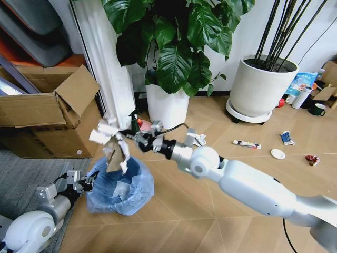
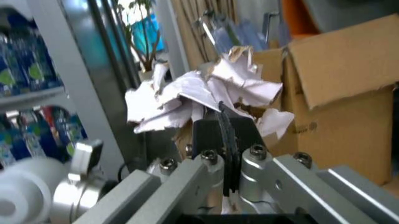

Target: Pick up the trash bin and place the garbage on the floor into it.

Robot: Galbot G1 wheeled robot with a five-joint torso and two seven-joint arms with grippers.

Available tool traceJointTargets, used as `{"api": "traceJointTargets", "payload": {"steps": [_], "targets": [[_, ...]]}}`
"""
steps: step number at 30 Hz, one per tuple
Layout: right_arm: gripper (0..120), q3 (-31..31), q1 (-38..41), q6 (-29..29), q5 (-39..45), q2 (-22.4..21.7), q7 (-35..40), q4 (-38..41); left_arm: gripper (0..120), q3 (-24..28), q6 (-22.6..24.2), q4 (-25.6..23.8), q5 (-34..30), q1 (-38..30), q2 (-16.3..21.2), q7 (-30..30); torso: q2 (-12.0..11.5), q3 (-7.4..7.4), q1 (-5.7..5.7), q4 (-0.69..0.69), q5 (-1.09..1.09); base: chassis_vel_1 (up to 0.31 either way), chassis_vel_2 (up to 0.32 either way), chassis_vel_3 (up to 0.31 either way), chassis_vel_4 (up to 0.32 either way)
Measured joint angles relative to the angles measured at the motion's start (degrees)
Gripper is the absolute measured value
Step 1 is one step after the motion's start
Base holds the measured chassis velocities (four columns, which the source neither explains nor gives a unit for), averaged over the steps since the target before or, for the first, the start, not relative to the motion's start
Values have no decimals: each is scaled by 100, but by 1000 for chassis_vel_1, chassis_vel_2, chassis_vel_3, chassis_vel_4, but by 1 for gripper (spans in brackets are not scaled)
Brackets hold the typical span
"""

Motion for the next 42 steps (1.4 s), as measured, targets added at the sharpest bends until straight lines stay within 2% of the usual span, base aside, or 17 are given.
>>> {"api": "traceJointTargets", "payload": {"steps": [9, 11, 12, 14, 17, 20, 21, 24, 25, 27, 30, 33, 36, 39, 42], "targets": [[0, -338, 225, 10, -221, 103, -75, -247, 0, -94, 2, -6, -34, 16, 16, 10, 0, 0, 0, 0, 0, 0, 0, 0, 0], [11, -441, 289, -30, -298, 70, -152, -341, 0, -131, 3, -6, -46, 26, 23, 15, 0, 0, 0, -1, 0, 0, 0, 0, 0], [11, -441, 289, -30, -298, 70, -152, -341, 0, -131, 3, -6, -46, 26, 23, 15, 0, 0, 0, -1, 0, 0, 0, 0, 0], [22, -490, 309, -43, -322, 50, -165, -366, 0, -153, 2, -6, -58, 28, 25, 18, 0, 0, 0, -1, 0, 0, 0, 0, 0], [28, -504, 311, -46, -323, 46, -165, -366, 0, -157, 2, -6, -60, 28, 25, 19, 0, 0, 0, -1, 0, 0, 0, 0, 0], [44, -564, 353, -68, -315, 32, -167, -344, 0, -177, 2, -6, -68, 29, 26, 22, 0, 0, 0, -1, 0, 0, 0, 0, 0], [44, -564, 353, -68, -315, 32, -167, -344, 0, -177, 2, -6, -68, 29, 26, 22, 0, 0, 0, -1, 0, 0, 0, 0, 0], [56, -622, 424, -149, -179, -27, -182, -253, 0, -201, 2, -2, -76, 32, 28, 24, 0, 0, 0, -1, 0, 0, 0, 0, 0], [56, -622, 424, -149, -179, -27, -182, -253, 0, -201, 2, -2, -76, 32, 28, 24, 0, 0, 0, -1, 0, 0, 0, 0, 0], [69, -683, 489, -188, -124, -110, -188, -209, 0, -235, 1, -1, -82, 42, 34, 26, 0, -1, 0, -1, 0, 0, 0, 0, 0], [76, -687, 497, -188, -147, -174, -187, -208, 0, -257, 1, -10, -89, 58, 25, 27, 0, -1, 0, -1, 0, 0, 0, 0, 0], [91, -529, 391, -188, -175, -278, -99, -208, 0, -272, 0, -45, -89, 83, 0, 28, 0, -1, 0, 0, 0, 0, 0, 0, 0], [98, -283, 230, -188, -185, -357, 80, -229, 0, -289, 0, -75, -89, 87, -33, 22, 0, -1, 0, 0, 1, 0, 0, 0, 0], [100, -29, 38, -188, -192, -428, 262, -278, 0, -325, 0, -103, -94, 95, -83, 15, 0, -1, 0, 0, 0, 0, 0, 0, 0], [100, 633, -579, -170, -219, -618, 593, -416, 0, -410, 1, -156, -103, 135, -183, 10, 0, -1, 0, 0, 1, 0, 0, 0, 0]]}}
